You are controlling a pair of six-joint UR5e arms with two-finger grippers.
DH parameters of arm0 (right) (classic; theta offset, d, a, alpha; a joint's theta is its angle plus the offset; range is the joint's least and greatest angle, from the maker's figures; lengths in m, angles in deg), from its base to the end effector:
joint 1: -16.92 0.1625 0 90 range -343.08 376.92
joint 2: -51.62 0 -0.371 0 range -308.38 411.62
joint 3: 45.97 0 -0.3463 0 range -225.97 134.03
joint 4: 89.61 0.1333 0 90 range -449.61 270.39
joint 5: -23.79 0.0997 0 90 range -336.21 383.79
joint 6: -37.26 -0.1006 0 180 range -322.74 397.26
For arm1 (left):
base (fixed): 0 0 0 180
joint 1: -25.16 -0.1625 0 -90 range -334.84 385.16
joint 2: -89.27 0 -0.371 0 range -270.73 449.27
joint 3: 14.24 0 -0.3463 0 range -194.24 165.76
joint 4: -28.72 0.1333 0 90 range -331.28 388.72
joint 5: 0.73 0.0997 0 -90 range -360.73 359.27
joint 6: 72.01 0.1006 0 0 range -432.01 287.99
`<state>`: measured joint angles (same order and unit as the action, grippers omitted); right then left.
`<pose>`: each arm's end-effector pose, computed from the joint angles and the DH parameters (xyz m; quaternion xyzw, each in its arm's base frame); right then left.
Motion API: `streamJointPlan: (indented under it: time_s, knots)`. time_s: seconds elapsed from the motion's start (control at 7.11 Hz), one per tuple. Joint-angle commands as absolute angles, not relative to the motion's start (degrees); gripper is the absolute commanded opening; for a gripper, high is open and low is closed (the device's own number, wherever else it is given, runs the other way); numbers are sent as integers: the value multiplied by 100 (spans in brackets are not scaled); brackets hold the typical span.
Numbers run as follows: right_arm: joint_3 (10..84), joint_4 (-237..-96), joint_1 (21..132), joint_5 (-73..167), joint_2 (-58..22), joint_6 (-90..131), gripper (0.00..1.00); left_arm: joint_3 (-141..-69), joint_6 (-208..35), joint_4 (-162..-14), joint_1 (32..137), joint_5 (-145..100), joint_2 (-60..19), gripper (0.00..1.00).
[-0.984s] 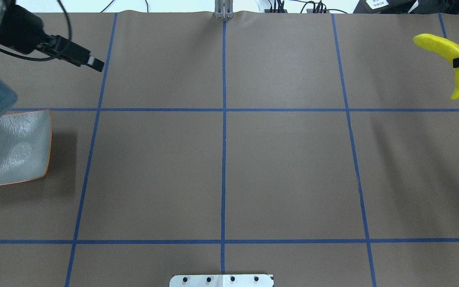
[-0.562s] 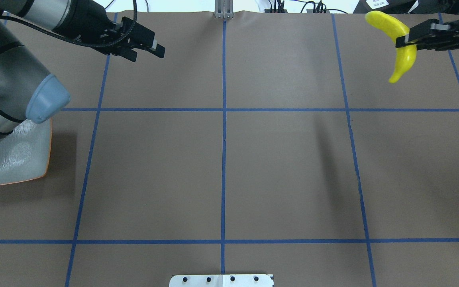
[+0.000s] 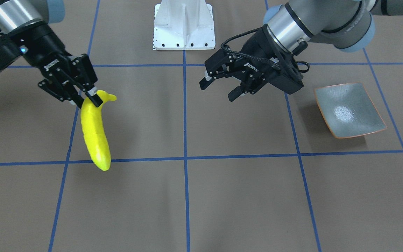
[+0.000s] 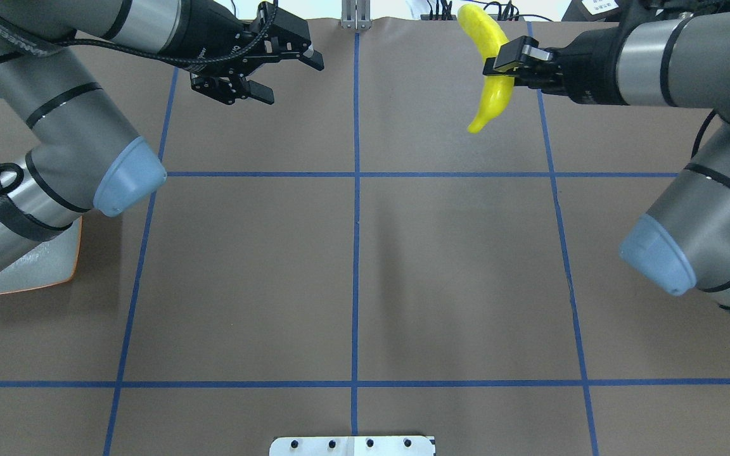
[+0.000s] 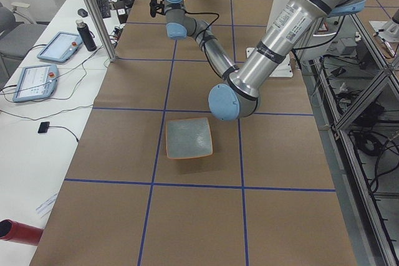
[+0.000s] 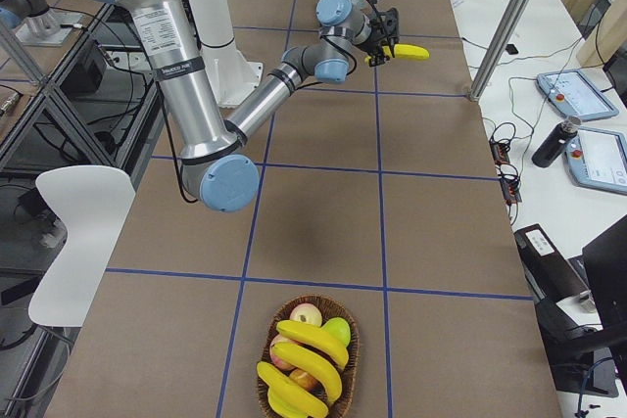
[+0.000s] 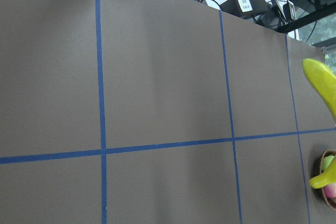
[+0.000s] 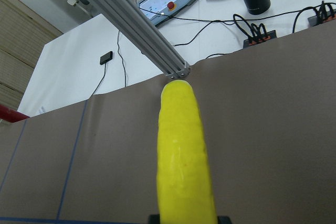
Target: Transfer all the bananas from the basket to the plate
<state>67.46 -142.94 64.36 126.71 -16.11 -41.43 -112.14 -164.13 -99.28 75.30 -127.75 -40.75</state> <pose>-0.2517 -0.4380 0.1722 0.2472 -0.6117 0.1615 0.7339 0.3017 -0.4748 0.0959 0.0507 0.6849 -0.1114 0.7183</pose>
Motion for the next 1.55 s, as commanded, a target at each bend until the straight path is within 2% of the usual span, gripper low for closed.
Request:
streamJointPlan:
  time_s: [0.0,0.7,1.41]
  knots:
    - [6872,-14305,5406,11377,-1255,-4307,0,-11206,-17384,-10284,7245,-12492,-4107,100]
    - [7057,-14287,4050,9704,-938,-4298,0,-11119,-18565,-10997,7218,-12230,-4187,100]
    - [7128,-14287,3863,9472,-877,-4245,0,-10978,-18539,-11119,6947,-12176,-4160,99]
